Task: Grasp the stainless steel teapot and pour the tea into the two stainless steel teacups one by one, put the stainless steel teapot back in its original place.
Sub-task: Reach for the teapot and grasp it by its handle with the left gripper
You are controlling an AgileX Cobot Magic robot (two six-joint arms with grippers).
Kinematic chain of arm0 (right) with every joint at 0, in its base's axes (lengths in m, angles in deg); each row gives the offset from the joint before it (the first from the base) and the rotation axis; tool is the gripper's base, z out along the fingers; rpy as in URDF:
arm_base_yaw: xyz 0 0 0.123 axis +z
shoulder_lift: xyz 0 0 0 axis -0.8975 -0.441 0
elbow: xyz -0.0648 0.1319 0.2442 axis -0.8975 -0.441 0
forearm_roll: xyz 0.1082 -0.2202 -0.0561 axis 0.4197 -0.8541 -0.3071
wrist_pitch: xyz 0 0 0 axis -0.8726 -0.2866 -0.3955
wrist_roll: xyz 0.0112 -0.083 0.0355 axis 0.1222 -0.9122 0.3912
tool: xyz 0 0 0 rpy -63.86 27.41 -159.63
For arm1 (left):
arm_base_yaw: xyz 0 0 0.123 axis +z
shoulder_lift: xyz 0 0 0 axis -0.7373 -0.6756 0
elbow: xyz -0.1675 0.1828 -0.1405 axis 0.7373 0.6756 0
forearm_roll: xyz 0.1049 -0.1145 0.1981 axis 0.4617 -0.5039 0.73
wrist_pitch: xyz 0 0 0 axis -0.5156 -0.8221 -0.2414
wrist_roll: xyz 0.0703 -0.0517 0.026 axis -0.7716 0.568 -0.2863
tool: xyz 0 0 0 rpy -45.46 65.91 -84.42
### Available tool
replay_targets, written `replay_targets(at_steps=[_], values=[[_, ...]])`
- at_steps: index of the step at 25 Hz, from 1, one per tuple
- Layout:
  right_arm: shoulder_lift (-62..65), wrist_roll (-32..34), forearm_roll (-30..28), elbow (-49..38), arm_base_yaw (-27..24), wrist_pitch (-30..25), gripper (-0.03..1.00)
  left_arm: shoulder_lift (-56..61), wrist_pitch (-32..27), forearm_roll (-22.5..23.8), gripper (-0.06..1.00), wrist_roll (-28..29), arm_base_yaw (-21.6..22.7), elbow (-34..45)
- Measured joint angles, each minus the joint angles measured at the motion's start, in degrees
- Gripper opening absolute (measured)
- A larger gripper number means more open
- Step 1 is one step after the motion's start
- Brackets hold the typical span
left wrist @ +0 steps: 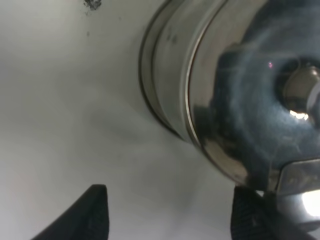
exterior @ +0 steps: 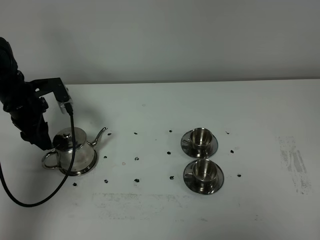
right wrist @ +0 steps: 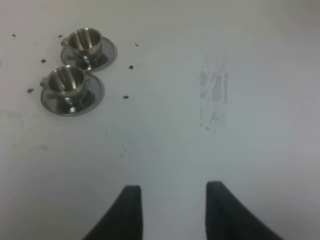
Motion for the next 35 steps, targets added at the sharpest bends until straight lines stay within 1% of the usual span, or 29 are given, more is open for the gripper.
replay_targets(at_steps=[4, 7, 9, 11, 12, 15, 18, 21, 24, 27, 30, 32, 35], values=[[0.00, -0.18, 0.00, 0.00, 0.00, 0.00, 0.29, 1.45, 0.00, 2.88, 0.54, 0.19, 0.60, 0.00], [0.00, -0.24, 0.00, 0.00, 0.00, 0.00, 0.29, 4.87, 0.95, 3.18, 0.53, 1.21, 2.05, 0.00], [0.00, -0.24, 0.00, 0.00, 0.00, 0.00, 0.29, 8.12, 2.19, 2.18, 0.53, 1.50, 3.14, 0.00], [0.00, -0.24, 0.00, 0.00, 0.00, 0.00, 0.29, 12.43, 2.68, -0.14, 0.53, 1.50, 4.01, 0.00], [0.00, -0.24, 0.05, 0.00, 0.00, 0.00, 0.29, 14.48, 2.95, -1.42, 0.53, 1.50, 4.14, 0.00], [0.00, -0.29, 0.05, 0.00, 0.00, 0.00, 0.29, 22.49, 3.23, -3.40, 0.53, 1.68, 4.25, 0.00], [0.00, -0.62, 0.05, 0.00, 0.00, 0.00, 0.29, 30.77, 2.42, -4.73, 0.52, 4.87, 4.25, 0.31], [0.00, -0.87, 0.11, 0.00, 0.00, 0.00, 0.29, 37.58, 3.40, -5.02, 0.52, 6.49, 4.25, 5.77], [0.00, -1.05, 0.15, 0.00, 0.00, 0.00, 0.29, 42.82, 8.64, -4.96, 0.52, 6.66, 4.25, 15.03], [0.00, -1.05, 0.15, 0.00, 0.00, 0.00, 0.29, 46.29, 18.40, -4.96, 0.52, 7.22, 4.25, 25.11], [0.00, -1.05, 0.15, 0.00, 0.00, 0.00, 0.29, 47.19, 29.91, -4.96, 0.52, 8.37, 4.64, 33.89], [0.00, -1.05, 0.15, 0.00, 0.00, 0.00, 0.29, 46.18, 34.38, -4.90, 0.52, 8.43, 5.52, 38.97], [0.00, -1.05, 0.15, 0.00, 0.00, 0.00, 0.29, 42.40, 39.09, -4.90, 0.52, 8.43, 7.39, 43.49]])
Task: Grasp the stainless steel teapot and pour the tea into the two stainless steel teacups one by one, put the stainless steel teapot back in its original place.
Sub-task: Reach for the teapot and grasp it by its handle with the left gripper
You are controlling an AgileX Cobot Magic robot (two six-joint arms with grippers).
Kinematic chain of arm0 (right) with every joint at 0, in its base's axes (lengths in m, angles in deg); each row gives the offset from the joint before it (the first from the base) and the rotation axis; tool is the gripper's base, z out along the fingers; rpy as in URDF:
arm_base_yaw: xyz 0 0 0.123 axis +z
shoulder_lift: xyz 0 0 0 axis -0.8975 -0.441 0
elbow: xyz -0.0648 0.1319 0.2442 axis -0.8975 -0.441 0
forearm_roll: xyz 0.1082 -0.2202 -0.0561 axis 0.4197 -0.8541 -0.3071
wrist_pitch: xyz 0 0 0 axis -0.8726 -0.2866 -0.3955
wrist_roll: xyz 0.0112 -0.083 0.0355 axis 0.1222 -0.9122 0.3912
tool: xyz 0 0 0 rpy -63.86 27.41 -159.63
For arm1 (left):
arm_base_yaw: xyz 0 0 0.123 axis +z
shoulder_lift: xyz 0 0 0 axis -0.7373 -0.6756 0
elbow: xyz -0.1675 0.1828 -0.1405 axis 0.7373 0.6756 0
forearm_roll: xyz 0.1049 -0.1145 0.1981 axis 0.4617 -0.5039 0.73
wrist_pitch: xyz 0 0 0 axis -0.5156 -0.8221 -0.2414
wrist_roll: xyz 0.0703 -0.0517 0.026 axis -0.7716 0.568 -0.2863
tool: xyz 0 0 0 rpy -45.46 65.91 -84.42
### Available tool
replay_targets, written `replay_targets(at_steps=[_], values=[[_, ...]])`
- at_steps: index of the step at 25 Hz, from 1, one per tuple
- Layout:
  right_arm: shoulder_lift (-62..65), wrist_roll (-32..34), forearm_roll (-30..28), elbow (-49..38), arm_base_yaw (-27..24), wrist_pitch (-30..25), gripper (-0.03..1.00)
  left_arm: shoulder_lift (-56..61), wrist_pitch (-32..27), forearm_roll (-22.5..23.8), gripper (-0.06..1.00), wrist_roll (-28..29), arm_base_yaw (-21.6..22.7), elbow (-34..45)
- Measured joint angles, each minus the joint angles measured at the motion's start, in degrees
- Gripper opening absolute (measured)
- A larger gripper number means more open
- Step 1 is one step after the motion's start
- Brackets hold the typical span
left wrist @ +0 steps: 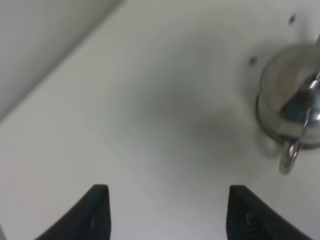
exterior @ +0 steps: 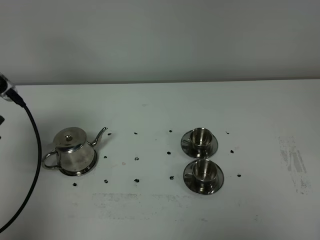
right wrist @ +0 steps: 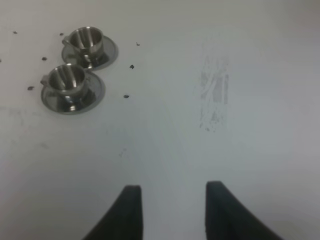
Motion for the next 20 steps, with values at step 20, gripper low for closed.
replay_targets(at_steps=[20], values=[[0.00, 0.01, -0.69, 0.00, 0.01, 0.00, 0.29, -15.91, 9.27, -4.53, 0.52, -2.53, 0.86, 1.31]])
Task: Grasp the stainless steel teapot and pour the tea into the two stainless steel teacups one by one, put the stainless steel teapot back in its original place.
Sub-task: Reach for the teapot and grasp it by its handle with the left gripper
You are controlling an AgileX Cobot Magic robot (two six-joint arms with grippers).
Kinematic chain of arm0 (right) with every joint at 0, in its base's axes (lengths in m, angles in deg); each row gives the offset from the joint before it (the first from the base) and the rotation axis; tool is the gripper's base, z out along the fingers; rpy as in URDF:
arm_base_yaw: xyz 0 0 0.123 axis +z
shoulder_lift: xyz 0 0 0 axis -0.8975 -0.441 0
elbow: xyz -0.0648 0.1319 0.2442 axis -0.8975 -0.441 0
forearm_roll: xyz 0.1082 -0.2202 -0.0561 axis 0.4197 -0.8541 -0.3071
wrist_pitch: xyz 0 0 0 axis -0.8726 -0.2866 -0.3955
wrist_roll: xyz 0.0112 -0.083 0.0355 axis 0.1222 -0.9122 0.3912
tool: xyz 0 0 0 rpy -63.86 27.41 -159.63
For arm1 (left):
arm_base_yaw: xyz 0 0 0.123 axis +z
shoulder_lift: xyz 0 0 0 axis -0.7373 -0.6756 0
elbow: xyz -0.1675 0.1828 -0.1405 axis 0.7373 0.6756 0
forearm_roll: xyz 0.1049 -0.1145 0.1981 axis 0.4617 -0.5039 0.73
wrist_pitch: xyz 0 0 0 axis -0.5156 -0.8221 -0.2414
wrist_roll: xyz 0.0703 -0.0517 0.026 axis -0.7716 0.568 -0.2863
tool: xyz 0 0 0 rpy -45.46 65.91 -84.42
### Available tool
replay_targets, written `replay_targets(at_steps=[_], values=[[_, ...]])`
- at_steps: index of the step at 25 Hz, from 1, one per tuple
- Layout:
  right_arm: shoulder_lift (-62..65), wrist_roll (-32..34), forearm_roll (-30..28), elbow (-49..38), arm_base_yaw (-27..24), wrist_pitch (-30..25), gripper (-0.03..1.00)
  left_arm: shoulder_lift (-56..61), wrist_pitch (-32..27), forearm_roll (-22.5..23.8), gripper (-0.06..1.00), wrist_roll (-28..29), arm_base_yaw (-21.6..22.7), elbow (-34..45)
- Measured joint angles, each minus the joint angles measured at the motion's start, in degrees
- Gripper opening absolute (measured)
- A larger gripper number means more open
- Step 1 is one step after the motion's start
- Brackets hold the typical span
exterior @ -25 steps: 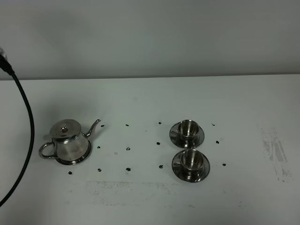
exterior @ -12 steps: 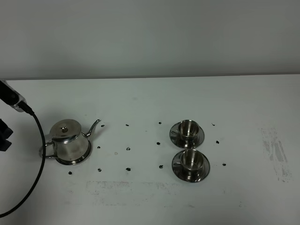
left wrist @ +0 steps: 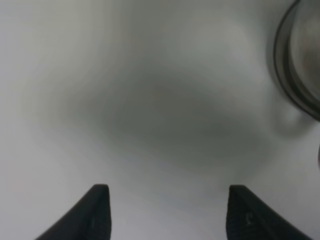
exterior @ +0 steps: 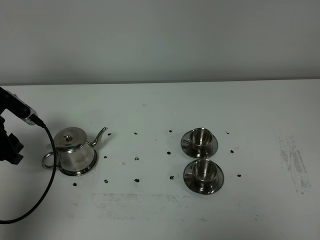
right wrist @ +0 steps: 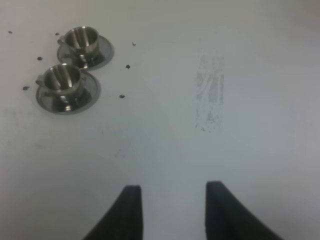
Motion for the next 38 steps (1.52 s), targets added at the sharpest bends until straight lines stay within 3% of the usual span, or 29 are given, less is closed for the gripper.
replay_targets(at_steps=[6, 16, 22, 29, 38], values=[[0.70, 0.00, -0.24, -0.02, -0.49, 0.07, 0.29, 0.00, 0.00, -1.22, 0.52, -0.57, 0.00, 0.00], [1.56, 0.16, 0.30, -0.02, -11.10, 0.11, 0.29, 0.00, -1.35, -1.53, 0.52, -1.39, -0.95, 0.00], [1.56, 0.16, 0.50, -0.02, -11.42, 0.11, 0.29, -1.51, 0.09, -3.28, 0.52, -2.11, -1.35, 0.00], [1.56, 0.16, 0.57, -0.02, -11.42, 0.13, 0.29, -3.97, 2.66, -8.80, 0.52, -6.71, -3.75, 0.00], [1.56, 0.16, 0.57, -0.02, -11.42, 0.18, 0.29, -5.56, 2.63, -10.15, 0.52, -8.12, -6.87, 0.00]])
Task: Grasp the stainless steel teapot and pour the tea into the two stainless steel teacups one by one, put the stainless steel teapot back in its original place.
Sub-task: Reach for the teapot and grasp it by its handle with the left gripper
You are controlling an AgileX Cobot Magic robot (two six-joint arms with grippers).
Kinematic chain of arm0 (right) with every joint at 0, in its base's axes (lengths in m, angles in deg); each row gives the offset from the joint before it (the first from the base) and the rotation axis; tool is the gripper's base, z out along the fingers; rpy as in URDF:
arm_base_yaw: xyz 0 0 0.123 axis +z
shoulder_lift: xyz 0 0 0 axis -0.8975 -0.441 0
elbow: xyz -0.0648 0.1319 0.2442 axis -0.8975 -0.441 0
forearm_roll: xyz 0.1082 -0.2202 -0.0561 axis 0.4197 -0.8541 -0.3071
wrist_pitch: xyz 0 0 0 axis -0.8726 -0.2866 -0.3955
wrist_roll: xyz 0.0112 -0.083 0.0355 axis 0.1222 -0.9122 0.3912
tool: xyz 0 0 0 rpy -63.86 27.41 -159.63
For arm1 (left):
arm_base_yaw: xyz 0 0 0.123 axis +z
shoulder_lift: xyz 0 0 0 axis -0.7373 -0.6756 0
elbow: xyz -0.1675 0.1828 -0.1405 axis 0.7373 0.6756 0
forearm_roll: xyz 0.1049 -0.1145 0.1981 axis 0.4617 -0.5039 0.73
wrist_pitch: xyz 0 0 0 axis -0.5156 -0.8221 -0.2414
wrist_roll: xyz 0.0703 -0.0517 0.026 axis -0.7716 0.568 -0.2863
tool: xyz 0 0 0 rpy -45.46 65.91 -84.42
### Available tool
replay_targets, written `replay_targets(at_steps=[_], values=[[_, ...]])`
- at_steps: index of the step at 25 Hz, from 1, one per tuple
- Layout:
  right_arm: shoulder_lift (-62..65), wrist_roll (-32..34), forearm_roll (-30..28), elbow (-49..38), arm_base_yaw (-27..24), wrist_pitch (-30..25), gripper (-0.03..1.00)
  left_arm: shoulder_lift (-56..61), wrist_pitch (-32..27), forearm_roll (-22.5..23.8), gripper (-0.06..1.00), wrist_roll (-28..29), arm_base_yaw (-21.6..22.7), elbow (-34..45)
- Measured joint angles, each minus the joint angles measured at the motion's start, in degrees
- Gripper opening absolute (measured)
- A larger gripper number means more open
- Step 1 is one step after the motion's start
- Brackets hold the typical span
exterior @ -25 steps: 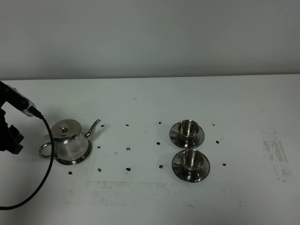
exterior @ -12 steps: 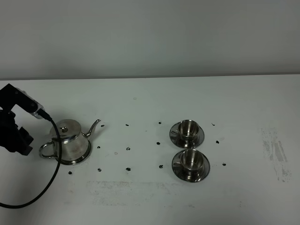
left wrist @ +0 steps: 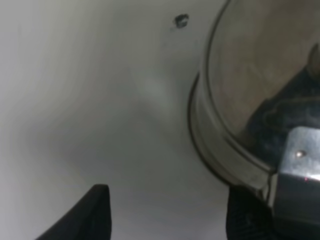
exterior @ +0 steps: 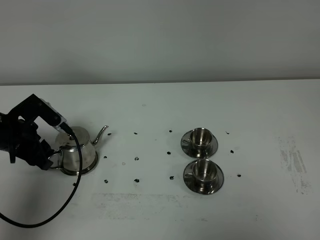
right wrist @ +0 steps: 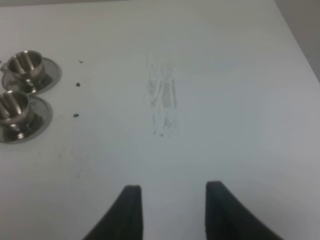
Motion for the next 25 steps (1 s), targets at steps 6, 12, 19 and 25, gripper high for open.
replay_targets(at_steps=[6, 12, 19, 25], values=[[0.00, 0.00, 0.00, 0.00, 0.00, 0.00, 0.29, 0.00, -1.21, 0.00, 0.52, 0.00, -0.81, 0.00], [0.00, 0.00, 0.02, 0.00, 0.00, 0.00, 0.29, 0.00, -3.71, 0.00, 0.52, -0.01, -0.93, 0.00], [0.00, 0.00, 0.02, 0.00, 0.00, 0.00, 0.29, 0.00, -7.20, 0.00, 0.52, -0.79, -0.93, 0.00], [0.00, 0.00, 0.06, 0.00, 0.00, 0.00, 0.29, 0.00, -8.87, 0.32, 0.52, -0.98, -0.93, 0.00]])
